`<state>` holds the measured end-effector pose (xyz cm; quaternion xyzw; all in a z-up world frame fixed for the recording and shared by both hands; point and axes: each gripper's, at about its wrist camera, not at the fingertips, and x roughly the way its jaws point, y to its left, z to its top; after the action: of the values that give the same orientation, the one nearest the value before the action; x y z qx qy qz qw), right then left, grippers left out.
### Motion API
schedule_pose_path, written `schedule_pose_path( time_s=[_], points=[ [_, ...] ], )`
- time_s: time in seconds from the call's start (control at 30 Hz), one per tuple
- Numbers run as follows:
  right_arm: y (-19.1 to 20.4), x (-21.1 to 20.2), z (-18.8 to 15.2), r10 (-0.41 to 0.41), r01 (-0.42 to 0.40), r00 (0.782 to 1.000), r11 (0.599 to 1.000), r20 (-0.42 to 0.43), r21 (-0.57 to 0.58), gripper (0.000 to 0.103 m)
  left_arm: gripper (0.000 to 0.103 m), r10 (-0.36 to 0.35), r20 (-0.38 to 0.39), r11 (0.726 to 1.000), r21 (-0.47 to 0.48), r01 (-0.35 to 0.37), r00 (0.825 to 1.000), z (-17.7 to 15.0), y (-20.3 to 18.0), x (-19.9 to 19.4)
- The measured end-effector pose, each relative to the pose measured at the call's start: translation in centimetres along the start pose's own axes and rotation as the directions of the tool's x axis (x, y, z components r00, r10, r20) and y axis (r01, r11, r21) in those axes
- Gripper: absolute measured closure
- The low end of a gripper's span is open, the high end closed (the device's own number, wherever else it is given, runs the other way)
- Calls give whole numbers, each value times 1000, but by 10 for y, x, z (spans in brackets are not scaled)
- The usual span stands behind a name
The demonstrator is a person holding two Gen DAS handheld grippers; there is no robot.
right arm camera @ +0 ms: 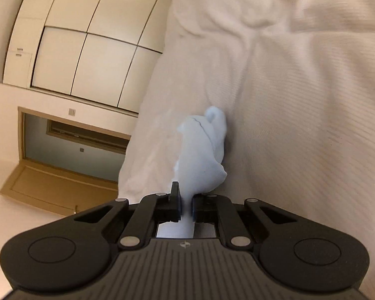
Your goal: Fold clothes
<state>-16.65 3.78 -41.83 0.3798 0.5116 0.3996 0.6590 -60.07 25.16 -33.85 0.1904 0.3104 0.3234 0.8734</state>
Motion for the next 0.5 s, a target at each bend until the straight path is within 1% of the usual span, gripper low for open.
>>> schedule_pose_path(
  time_s=[0.03, 0.1, 0.17, 0.2, 0.33, 0.4, 0.43, 0.47, 0.5],
  points=[
    [-3, -18, -6, -2, 2, 1000, 1000, -3, 21, 95, 91, 0, 6, 1000, 3, 0, 1000, -1, -8, -19],
    [-12, -55, -20, -20, 20, 1000, 999, 0, 27, 95, 91, -7, 19, 1000, -11, 8, 1000, -7, -22, -49],
    [-24, -72, -29, -29, 28, 1000, 999, 7, 28, 95, 91, -17, 16, 998, -58, 18, 1000, -17, -36, -72],
    [-29, -81, -33, -33, 33, 999, 999, 11, 29, 95, 90, -12, 12, 998, -60, 12, 1000, -22, -43, -80],
    [-52, -117, -51, -51, 50, 998, 998, 25, 30, 95, 90, -8, -14, 995, -102, 6, 1000, -41, -68, -102],
    [-63, -134, -59, -60, 59, 998, 998, 32, 30, 95, 88, -8, -67, 996, -85, 2, 998, -47, -81, -98],
    [-66, -132, -59, -73, 72, 997, 997, 39, 7, 92, 85, -4, -100, 997, -81, -5, 995, -50, -86, -95],
    [-69, -130, -59, -117, 117, 993, 993, 31, -12, 86, 84, 11, -125, 996, -89, -23, 992, -51, -89, -95],
    [-71, -129, -58, -160, 161, 987, 986, 25, -32, 69, 81, 13, -138, 993, -116, -30, 990, -50, -88, -98]
  ],
)
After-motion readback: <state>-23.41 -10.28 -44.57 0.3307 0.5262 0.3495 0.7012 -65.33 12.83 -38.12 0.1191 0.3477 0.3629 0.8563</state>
